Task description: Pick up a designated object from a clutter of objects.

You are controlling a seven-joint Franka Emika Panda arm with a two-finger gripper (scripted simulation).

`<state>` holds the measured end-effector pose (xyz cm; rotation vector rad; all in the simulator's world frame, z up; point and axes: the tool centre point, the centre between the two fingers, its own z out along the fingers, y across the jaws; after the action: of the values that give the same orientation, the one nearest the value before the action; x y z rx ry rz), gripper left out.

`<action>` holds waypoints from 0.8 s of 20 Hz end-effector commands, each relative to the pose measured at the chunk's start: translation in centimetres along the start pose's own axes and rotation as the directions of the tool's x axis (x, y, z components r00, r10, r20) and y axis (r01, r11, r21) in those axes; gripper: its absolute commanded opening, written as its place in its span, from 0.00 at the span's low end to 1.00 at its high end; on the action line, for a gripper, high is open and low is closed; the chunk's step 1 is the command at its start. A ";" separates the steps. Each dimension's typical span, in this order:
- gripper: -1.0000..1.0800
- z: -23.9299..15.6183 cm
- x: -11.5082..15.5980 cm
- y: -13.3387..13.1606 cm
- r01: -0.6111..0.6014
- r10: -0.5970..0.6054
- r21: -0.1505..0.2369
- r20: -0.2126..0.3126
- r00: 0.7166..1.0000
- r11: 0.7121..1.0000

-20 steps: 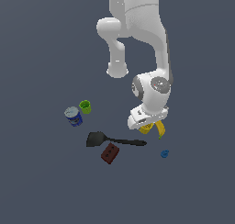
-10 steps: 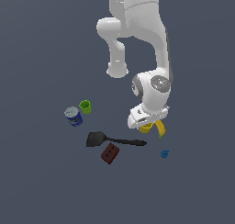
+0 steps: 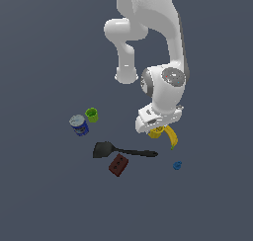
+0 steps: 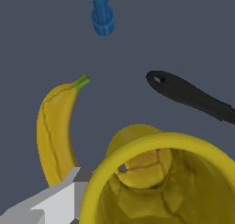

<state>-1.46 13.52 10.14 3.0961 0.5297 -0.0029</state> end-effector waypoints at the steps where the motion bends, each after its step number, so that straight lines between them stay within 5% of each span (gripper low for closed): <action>1: 0.00 -2.1 -0.1 0.5 0.000 0.000 0.000 -0.002 1.000 1.000; 16: 0.00 -17.9 -1.4 3.9 0.001 -0.001 0.003 -0.002 1.000 1.000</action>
<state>-1.46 9.76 26.41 3.0984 0.5313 -0.0004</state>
